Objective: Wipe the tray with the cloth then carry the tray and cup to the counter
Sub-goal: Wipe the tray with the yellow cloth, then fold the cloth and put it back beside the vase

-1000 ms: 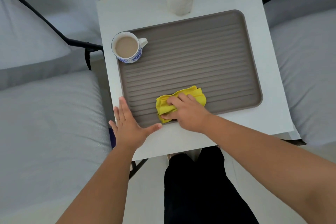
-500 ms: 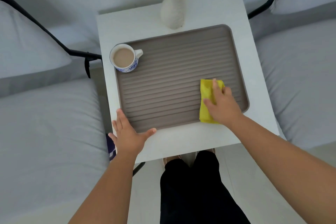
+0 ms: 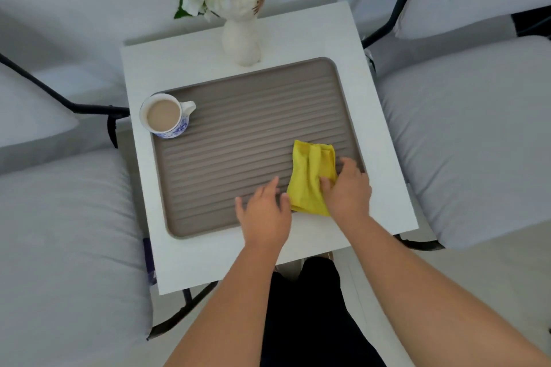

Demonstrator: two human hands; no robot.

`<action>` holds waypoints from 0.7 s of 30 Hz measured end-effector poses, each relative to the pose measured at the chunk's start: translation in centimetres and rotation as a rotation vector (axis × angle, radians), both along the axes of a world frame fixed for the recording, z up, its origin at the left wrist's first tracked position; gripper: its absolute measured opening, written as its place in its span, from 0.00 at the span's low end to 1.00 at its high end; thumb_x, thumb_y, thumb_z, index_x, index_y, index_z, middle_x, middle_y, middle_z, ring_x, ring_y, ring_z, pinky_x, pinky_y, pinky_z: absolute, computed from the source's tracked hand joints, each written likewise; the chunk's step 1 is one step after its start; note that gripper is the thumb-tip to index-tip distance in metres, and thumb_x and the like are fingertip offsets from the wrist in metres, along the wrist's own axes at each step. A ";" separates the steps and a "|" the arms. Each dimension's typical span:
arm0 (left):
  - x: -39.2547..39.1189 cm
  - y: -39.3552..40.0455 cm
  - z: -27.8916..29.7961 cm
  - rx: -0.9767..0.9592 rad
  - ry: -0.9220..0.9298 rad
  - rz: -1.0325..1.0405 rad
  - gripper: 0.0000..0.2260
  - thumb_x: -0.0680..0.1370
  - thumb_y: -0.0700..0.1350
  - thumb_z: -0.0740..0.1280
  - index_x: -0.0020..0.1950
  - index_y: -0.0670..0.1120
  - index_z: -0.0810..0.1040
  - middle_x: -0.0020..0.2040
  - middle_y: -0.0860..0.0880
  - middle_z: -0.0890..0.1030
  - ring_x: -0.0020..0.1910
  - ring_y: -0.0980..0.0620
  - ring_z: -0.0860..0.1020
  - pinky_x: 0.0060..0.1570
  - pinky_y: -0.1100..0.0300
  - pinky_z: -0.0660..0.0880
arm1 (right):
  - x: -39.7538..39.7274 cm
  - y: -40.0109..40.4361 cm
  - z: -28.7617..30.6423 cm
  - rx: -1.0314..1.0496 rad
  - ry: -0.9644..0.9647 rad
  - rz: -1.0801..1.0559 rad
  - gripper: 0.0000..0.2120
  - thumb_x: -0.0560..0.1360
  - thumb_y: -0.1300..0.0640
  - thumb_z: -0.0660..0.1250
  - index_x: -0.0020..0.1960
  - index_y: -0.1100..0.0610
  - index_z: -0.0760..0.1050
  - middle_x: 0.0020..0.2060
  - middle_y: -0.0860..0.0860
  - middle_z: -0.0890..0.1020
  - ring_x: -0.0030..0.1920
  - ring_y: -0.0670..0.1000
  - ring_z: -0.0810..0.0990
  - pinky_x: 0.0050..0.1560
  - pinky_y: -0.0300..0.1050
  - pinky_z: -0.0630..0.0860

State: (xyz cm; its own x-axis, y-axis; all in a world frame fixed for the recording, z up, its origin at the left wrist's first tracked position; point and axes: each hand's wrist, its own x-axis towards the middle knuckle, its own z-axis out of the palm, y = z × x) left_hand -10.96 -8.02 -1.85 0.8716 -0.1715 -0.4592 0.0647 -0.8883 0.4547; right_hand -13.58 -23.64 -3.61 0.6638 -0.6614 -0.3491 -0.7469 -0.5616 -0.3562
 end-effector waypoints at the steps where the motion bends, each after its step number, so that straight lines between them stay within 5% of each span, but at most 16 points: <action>1: 0.0 -1.1 -0.2 -0.055 0.017 0.006 0.22 0.80 0.53 0.58 0.74 0.52 0.66 0.63 0.54 0.77 0.65 0.52 0.73 0.73 0.43 0.54 | 0.1 0.2 0.0 -0.023 0.028 -0.014 0.19 0.72 0.51 0.68 0.60 0.57 0.72 0.54 0.56 0.79 0.56 0.61 0.73 0.54 0.53 0.69; 5: 0.7 -4.2 -0.6 -0.255 0.177 0.263 0.19 0.79 0.53 0.64 0.68 0.48 0.73 0.59 0.48 0.78 0.58 0.48 0.77 0.59 0.51 0.73 | 0.5 0.1 -0.4 0.026 0.043 -0.035 0.13 0.73 0.52 0.66 0.54 0.58 0.76 0.54 0.57 0.75 0.55 0.60 0.71 0.58 0.54 0.68; 9: 2.1 -5.7 0.6 -0.518 0.378 0.460 0.09 0.77 0.49 0.67 0.40 0.46 0.75 0.34 0.51 0.77 0.34 0.51 0.74 0.36 0.56 0.71 | 0.8 -1.5 0.8 0.300 -0.220 -0.202 0.08 0.76 0.55 0.61 0.54 0.57 0.69 0.49 0.54 0.76 0.50 0.56 0.74 0.51 0.50 0.71; 14: 5.0 -6.5 2.5 -0.996 0.723 0.774 0.02 0.78 0.39 0.65 0.46 0.45 0.75 0.41 0.46 0.82 0.39 0.49 0.79 0.38 0.55 0.75 | 1.3 -4.9 2.0 0.798 -0.324 -0.589 0.02 0.79 0.55 0.61 0.50 0.49 0.68 0.49 0.53 0.78 0.47 0.53 0.76 0.45 0.47 0.74; 17: 6.4 -7.4 3.2 -1.021 0.632 0.737 0.10 0.75 0.32 0.66 0.43 0.46 0.70 0.39 0.46 0.79 0.37 0.49 0.78 0.35 0.55 0.74 | 2.8 -6.6 3.2 0.838 -0.400 -0.628 0.06 0.78 0.56 0.64 0.53 0.48 0.70 0.50 0.55 0.80 0.43 0.51 0.79 0.42 0.46 0.77; 21: 9.7 -9.1 3.7 -1.005 0.487 0.558 0.20 0.74 0.27 0.64 0.54 0.51 0.68 0.51 0.48 0.82 0.43 0.51 0.79 0.41 0.53 0.76 | 5.7 -9.6 5.0 1.062 -0.454 -0.454 0.27 0.73 0.57 0.72 0.65 0.42 0.63 0.50 0.52 0.80 0.48 0.51 0.82 0.46 0.49 0.81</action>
